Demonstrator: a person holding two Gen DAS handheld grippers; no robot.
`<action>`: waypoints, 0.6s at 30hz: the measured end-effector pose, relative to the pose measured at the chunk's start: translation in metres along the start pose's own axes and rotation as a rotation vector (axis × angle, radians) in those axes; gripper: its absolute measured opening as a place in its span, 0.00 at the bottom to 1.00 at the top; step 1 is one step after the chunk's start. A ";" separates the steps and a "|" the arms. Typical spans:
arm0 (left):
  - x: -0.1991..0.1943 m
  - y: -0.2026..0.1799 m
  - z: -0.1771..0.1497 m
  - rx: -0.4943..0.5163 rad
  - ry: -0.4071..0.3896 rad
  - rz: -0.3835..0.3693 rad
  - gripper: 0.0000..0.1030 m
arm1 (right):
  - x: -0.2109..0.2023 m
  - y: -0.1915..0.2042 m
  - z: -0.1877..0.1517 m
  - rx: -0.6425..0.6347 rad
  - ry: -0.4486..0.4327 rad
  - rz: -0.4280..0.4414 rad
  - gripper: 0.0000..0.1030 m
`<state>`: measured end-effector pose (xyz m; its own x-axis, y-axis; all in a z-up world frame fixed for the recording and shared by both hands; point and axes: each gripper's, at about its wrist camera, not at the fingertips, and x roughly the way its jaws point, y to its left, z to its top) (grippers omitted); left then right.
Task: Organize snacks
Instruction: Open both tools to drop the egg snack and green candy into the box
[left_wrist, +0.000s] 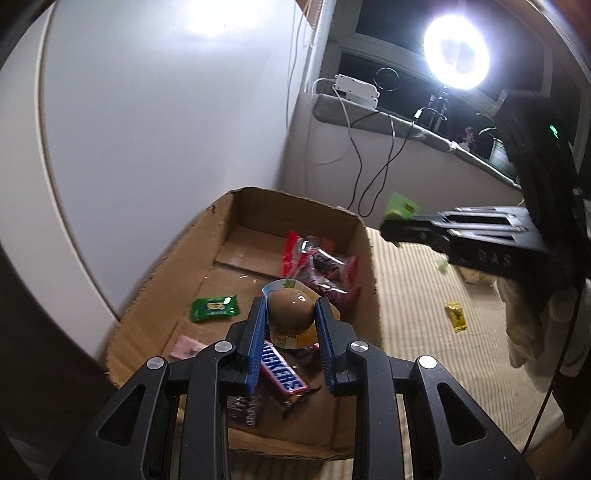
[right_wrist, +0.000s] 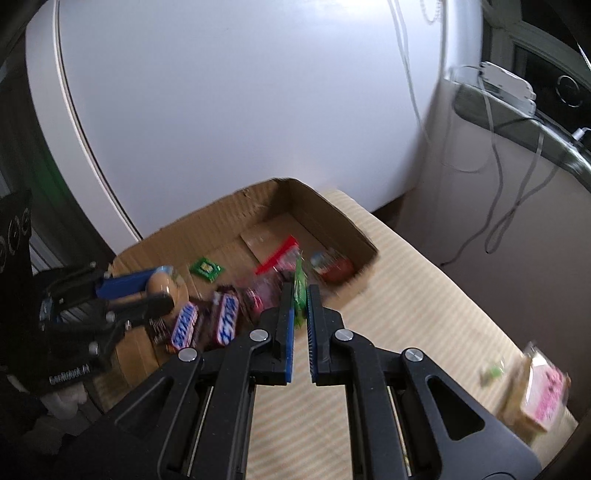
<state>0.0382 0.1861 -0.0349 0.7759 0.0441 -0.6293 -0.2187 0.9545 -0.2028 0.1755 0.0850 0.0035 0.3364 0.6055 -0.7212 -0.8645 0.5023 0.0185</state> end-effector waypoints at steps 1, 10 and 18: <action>0.000 0.001 0.000 0.002 -0.001 0.003 0.24 | 0.005 0.002 0.004 -0.002 0.001 0.006 0.06; 0.000 0.016 -0.005 -0.019 0.008 0.013 0.24 | 0.041 0.019 0.032 -0.032 0.022 0.040 0.06; 0.002 0.019 -0.005 -0.018 0.014 0.021 0.24 | 0.069 0.029 0.042 -0.040 0.053 0.064 0.06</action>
<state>0.0322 0.2033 -0.0436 0.7629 0.0599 -0.6438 -0.2455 0.9480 -0.2028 0.1894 0.1677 -0.0169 0.2603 0.6018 -0.7551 -0.8984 0.4375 0.0390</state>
